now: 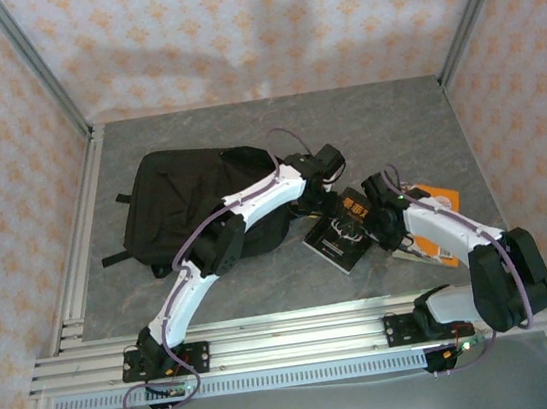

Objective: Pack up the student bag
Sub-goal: Pick up the book at the center of the table.

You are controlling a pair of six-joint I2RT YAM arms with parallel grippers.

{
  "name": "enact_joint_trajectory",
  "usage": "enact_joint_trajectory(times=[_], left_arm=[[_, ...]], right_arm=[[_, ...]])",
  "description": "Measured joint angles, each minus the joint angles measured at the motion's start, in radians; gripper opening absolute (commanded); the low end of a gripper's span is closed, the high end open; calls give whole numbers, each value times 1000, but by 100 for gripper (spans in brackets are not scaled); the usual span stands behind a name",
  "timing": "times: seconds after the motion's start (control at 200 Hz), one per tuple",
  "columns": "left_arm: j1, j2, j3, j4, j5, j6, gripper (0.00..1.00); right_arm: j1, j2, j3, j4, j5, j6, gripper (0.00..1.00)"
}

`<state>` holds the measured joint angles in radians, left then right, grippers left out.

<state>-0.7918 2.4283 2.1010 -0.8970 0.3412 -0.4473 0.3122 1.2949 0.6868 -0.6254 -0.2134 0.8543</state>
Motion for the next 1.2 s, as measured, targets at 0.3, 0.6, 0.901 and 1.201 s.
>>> enact_joint_trajectory(times=[0.3,0.6,0.901,1.201], left_arm=[[14,7,8,1,64,19,55],[31,4,-14,22,137,26,54],[54,-59,-141,138,198,-21,44],[55,-100,-213,192,209,-91,40]], right_arm=[[-4,86,11,39,-30,2,27],[-15,129,47,35,-52,-25,23],[-39,138,50,24,-84,-47,18],[-43,138,50,21,-83,-54,17]])
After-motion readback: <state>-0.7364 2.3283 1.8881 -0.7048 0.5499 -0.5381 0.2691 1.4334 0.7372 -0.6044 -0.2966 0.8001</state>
